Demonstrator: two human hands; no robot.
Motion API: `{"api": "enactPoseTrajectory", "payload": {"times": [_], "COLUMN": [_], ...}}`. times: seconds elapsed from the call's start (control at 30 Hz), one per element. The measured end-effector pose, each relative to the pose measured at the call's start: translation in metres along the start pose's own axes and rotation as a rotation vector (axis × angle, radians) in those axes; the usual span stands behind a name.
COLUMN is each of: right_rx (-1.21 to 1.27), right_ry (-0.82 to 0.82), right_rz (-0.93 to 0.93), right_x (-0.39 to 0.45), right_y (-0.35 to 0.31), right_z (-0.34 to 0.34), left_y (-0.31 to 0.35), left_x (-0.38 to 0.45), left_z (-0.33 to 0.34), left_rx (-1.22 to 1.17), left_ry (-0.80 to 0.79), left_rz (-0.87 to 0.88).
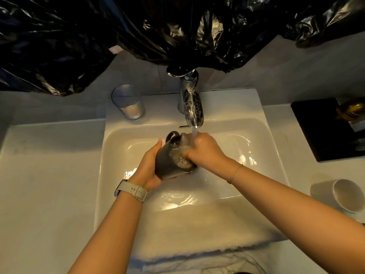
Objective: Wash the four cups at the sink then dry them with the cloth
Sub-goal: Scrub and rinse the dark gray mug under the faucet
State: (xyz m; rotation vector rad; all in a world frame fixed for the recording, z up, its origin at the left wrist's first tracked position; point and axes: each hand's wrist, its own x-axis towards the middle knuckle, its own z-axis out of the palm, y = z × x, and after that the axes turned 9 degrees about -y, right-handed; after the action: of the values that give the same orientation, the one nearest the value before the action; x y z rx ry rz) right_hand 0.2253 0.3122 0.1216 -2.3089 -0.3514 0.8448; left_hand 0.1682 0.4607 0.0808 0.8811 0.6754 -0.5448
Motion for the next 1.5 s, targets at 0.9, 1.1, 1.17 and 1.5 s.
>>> {"api": "enactPoseTrajectory", "payload": {"times": [0.9,1.1,1.17,1.5], "right_rx": [1.111,1.311,1.249,0.463], "right_ry": [-0.375,-0.327,-0.195,0.398], "right_rz": [0.577,0.487,0.381,-0.343], "right_x": [-0.006,-0.03,-0.043,-0.079], "right_y": [0.029,0.033,0.04,0.039], "right_z": [0.0,-0.005,-0.003,0.009], "left_y": [-0.019,-0.02,-0.021,-0.029], "left_x": [0.003,-0.003,-0.006,-0.008], "left_z": [0.015,0.014,0.014,0.029], "left_rx": [0.49,0.572,0.544,0.63], "left_ry": [0.109,0.116,0.138,0.273], "left_rz": [0.616,0.663,0.661,0.547]}}
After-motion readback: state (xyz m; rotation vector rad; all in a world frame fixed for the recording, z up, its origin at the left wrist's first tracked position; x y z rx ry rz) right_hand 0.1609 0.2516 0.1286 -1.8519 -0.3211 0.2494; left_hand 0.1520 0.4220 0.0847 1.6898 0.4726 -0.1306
